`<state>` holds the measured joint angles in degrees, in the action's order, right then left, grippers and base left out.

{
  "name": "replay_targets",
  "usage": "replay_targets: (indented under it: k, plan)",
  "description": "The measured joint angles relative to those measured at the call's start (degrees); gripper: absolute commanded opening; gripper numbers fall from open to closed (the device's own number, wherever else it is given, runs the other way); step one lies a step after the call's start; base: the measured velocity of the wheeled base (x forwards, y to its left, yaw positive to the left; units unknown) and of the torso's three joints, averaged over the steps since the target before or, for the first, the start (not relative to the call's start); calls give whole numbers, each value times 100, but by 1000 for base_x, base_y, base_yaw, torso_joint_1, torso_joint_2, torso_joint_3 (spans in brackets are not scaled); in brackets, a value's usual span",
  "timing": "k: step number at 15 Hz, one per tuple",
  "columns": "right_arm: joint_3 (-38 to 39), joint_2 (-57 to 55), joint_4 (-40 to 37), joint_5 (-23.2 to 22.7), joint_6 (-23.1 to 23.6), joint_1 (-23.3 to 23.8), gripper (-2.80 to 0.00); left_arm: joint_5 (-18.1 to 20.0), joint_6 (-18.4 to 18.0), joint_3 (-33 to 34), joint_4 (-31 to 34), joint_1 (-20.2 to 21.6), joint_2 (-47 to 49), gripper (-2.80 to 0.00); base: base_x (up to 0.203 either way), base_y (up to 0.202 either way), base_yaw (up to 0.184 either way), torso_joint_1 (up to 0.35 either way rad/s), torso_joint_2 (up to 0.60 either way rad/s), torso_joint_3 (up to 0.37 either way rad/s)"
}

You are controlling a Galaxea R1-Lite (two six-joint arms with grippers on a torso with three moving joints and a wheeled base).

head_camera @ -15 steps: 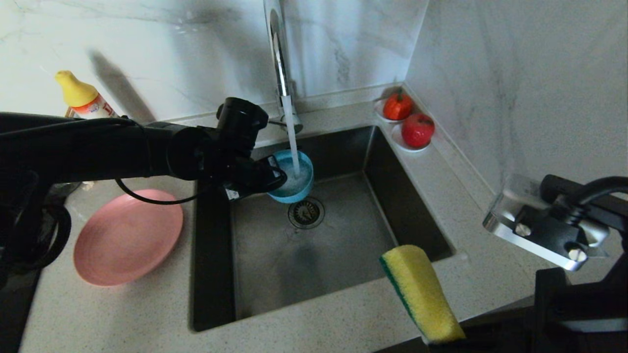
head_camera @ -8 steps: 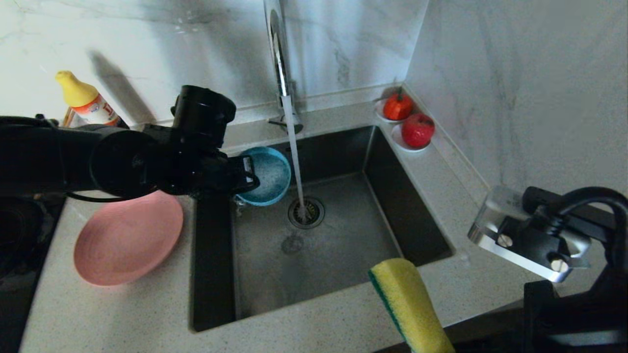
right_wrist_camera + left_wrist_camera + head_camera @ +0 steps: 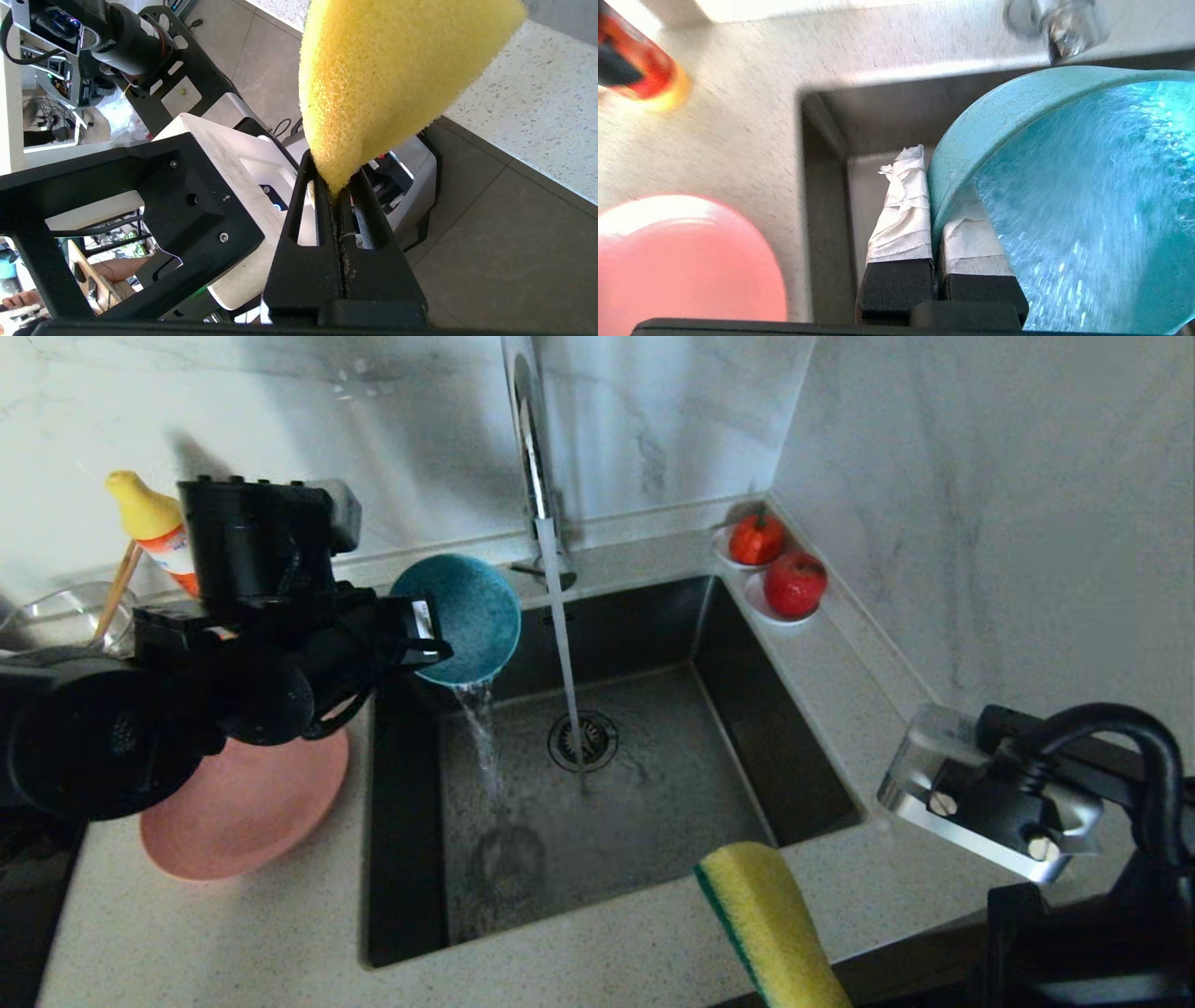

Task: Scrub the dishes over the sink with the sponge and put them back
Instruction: Wash the bowl

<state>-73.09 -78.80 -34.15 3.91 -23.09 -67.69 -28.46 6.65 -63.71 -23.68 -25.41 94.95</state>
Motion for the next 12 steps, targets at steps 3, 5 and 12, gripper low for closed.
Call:
replay_targets:
  k: [3,5,12]
  plan:
    - [22,5,-2,-9,0,9,-280,4,-156,252,-273,0,-210,-280,0,0,0,0,0,0]
    - [24,5,-2,-12,0,11,-280,1,-280,353,-645,5,-254,-280,0,0,0,0,0,0]
    - [24,9,-13,-17,0,6,-280,-2,-802,846,-2517,7,-213,-280,0,0,0,0,0,0]
